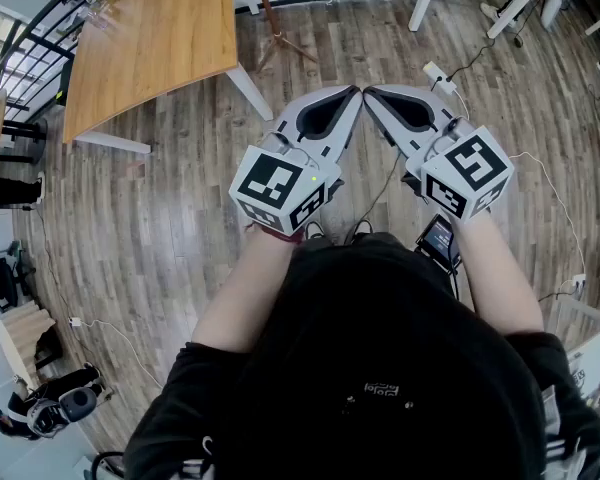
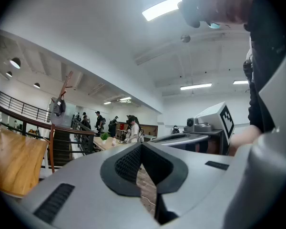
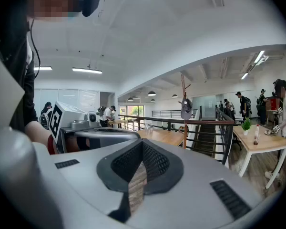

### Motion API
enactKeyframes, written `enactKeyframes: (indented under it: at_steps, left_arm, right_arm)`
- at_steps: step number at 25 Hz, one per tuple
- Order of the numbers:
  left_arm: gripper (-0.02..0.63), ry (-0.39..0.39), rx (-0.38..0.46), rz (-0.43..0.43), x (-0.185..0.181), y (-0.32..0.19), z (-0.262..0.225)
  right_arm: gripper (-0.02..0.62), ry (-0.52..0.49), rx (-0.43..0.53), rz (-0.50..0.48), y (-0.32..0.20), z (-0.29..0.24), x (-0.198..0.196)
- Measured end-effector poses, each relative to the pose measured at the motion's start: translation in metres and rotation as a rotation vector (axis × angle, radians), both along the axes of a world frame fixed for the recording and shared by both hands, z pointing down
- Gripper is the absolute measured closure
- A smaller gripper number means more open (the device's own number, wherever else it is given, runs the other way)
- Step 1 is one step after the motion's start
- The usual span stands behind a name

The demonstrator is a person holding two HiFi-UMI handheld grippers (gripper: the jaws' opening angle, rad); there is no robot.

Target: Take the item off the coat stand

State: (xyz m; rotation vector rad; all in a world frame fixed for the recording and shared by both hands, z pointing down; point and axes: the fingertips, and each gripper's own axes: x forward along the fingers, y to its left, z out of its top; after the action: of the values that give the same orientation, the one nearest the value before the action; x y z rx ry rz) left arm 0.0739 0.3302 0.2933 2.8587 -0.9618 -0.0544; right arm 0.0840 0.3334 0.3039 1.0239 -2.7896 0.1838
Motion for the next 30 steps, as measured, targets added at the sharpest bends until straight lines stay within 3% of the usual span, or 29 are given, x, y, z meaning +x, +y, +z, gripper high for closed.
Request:
enactKeyframes:
  at_steps: [12,19,24,30]
  left_arm:
    - [0.601,-0.019,0.056,0.016,0.018,0.012,-0.006]
    - [0.601,-0.012,0.032,-0.025,0.034,-0.004,-0.006]
    - [0.601,-0.032,0.047,-0.134,0.055,-0.020,-0.010]
    - [0.601,-0.049,0.117,-0.301,0.063,-0.029,-0.024]
  right_arm:
    - [0.578,-0.045,0.033,0.051,0.001,-0.007,0.019]
    - [0.578,-0.032,0.065,0.082,-0.006,-0.007,0.036]
    - [0.578,-0.068,0.091,0.258,-0.026,-0.013,0.062]
    - [0.578,-0.141,0.157,0.375,-0.036,-0.030,0.093]
